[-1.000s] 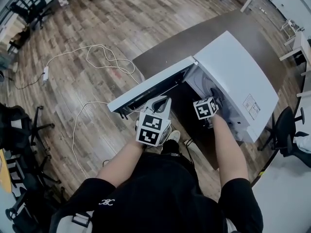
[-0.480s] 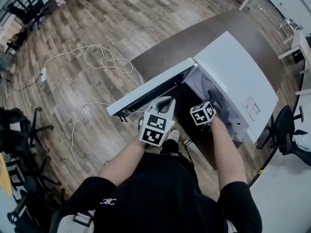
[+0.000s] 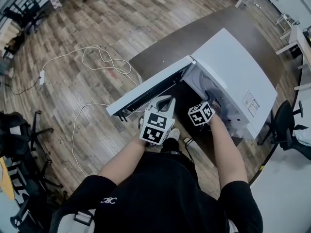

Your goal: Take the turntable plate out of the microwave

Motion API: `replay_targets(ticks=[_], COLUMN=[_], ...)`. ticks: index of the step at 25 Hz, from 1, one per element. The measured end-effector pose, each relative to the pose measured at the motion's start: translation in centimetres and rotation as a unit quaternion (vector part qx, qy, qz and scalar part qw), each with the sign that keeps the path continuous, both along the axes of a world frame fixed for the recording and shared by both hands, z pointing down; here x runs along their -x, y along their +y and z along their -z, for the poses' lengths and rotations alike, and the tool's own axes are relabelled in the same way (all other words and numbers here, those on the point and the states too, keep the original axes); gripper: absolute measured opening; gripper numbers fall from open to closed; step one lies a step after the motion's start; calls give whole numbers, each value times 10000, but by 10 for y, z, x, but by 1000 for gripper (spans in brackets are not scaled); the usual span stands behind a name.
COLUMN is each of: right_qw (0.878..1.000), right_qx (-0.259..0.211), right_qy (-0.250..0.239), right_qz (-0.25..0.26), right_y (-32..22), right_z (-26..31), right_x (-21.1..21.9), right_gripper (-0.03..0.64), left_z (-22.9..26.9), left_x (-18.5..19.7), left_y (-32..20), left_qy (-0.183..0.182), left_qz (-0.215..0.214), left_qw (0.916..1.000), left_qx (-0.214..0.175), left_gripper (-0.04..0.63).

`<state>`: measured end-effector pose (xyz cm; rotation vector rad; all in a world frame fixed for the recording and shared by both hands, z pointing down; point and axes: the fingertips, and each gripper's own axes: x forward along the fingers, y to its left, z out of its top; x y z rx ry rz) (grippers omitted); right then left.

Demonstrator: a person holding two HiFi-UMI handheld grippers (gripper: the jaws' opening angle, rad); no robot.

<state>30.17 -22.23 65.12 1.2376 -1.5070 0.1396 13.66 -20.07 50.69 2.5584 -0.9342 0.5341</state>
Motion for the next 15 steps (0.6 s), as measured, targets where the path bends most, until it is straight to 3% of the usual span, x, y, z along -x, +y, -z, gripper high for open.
replay_targets(ticks=[3, 11, 15], right_qw=[9998, 9970, 9983], right_qx=[-168, -550, -450], right_qy=[102, 545, 307], right_qz=[-56, -57, -199], right_y=[2, 2, 0], right_z=[2, 11, 11], right_x=[-2, -6, -9], right_gripper=[210, 98, 110], left_z=[-1, -2, -1], left_x=[-1, 4, 5], left_y=[3, 7, 9], left_qy=[-11, -43, -53], left_qz=[-27, -20, -27], left_qw=[10000, 10000, 10000], left_qx=[10, 28, 6], left_gripper=[8, 8, 8])
